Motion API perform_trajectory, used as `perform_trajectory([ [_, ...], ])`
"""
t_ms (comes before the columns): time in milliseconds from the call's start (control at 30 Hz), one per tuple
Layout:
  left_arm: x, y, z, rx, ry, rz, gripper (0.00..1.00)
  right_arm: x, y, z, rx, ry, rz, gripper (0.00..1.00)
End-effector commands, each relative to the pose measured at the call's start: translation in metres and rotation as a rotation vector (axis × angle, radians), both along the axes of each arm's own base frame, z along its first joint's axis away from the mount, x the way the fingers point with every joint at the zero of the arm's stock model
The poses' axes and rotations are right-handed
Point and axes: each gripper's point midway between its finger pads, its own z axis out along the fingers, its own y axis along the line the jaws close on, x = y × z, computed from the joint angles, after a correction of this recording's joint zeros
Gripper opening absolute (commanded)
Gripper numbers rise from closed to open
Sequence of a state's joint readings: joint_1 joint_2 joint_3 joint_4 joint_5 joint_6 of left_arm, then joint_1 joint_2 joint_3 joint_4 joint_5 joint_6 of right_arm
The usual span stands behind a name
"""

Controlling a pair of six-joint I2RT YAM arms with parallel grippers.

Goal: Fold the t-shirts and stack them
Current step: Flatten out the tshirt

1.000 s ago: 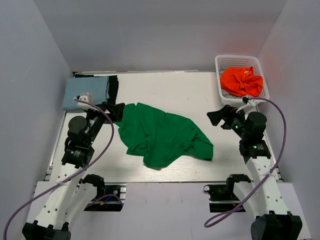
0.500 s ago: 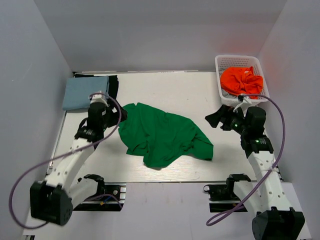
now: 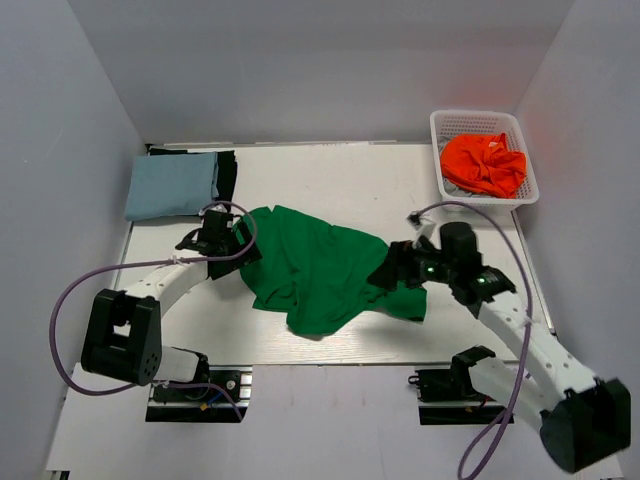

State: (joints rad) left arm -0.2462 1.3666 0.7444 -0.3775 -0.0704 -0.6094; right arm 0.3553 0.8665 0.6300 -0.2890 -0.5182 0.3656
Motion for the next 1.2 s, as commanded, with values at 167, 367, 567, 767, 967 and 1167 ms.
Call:
perform_trajectory([
  [167, -0.023, -0.008, -0.031, -0.049, 0.061, -0.024, 0.93, -0.035, 0.069, -0.046, -0.206, 0.082, 0.224, 0.90],
  [367, -0.027, -0.005, -0.049, -0.032, 0.109, -0.008, 0.82, -0.048, 0.085, -0.077, -0.401, 0.045, 0.249, 0.90],
  [567, -0.020, -0.015, -0.055, -0.070, 0.100, -0.042, 0.39, -0.039, 0.096, -0.096, -0.576, -0.023, 0.163, 0.90],
  [767, -0.012, -0.019, -0.052, -0.074, 0.098, -0.055, 0.00, -0.053, 0.119, -0.108, -0.627, -0.034, 0.189, 0.90],
  [967, -0.012, -0.018, -0.044, -0.077, 0.060, -0.065, 0.00, -0.066, 0.143, -0.109, -0.614, -0.065, 0.250, 0.90],
  [1167, -0.010, -0.017, -0.026, -0.081, 0.001, -0.061, 0.00, -0.064, 0.144, -0.126, -0.650, -0.060, 0.221, 0.88],
])
